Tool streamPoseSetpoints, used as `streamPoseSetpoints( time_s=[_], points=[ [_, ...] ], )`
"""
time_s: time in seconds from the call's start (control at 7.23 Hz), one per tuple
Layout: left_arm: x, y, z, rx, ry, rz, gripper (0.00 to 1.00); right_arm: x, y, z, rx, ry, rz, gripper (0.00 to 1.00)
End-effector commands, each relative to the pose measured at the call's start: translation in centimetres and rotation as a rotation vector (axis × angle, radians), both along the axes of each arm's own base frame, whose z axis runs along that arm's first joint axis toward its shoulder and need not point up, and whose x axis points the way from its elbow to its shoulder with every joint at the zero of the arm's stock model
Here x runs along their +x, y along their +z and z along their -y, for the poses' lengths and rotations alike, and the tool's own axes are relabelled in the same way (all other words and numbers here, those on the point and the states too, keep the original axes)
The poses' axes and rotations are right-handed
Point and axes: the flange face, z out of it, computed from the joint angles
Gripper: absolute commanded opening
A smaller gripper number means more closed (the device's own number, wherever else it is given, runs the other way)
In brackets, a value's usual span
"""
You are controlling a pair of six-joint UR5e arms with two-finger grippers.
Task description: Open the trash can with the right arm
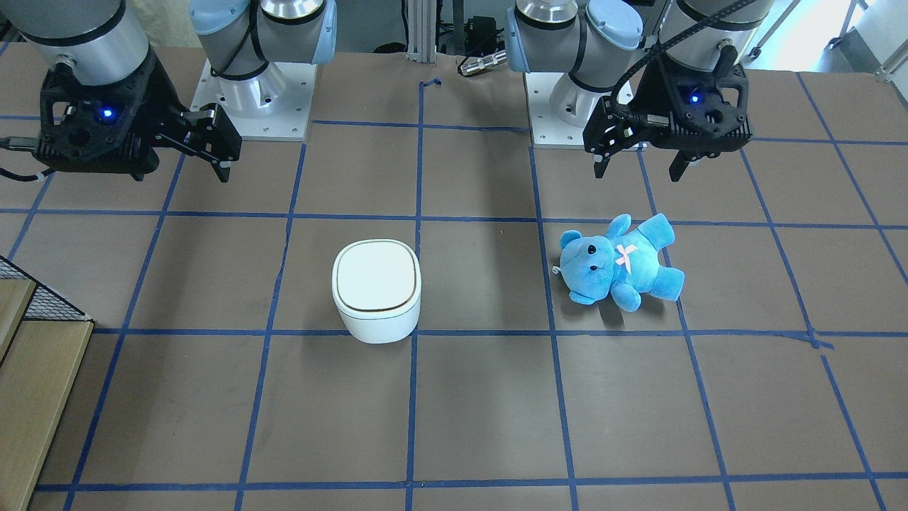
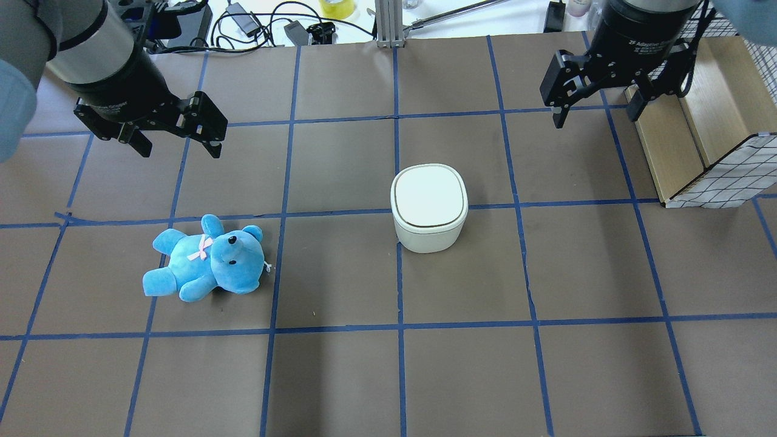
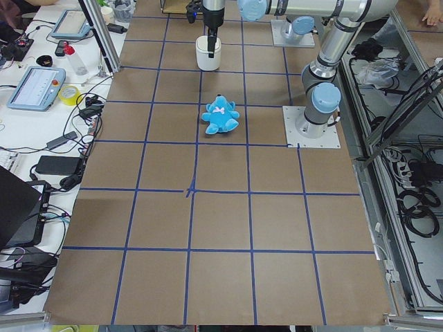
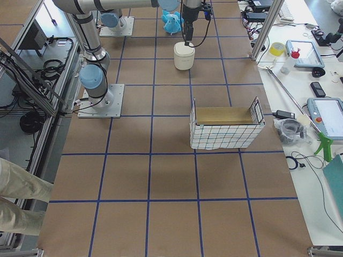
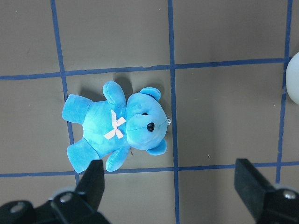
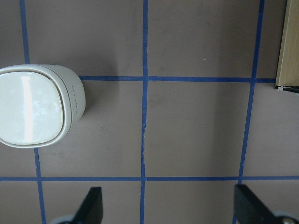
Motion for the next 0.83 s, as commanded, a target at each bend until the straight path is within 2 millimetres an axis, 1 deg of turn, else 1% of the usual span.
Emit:
streamPoseSetpoints(
  time_s=[0.0,0.41,0.69],
  points=[
    [0.00,0.00,0.00,0.000,0.000,0.000,1.00,0.00,0.00,0.00,0.000,0.002,0.000,1.00],
    [0.00,0.07,-0.05,-0.002,0.001,0.000,1.00,0.11,0.15,-0.06,-0.003,0.001,0.003,1.00],
    [0.00,0.00,0.00,0.000,0.000,0.000,1.00,0.48,0.15,-0.05,-0.004,-0.001,0.040,1.00]
  ],
)
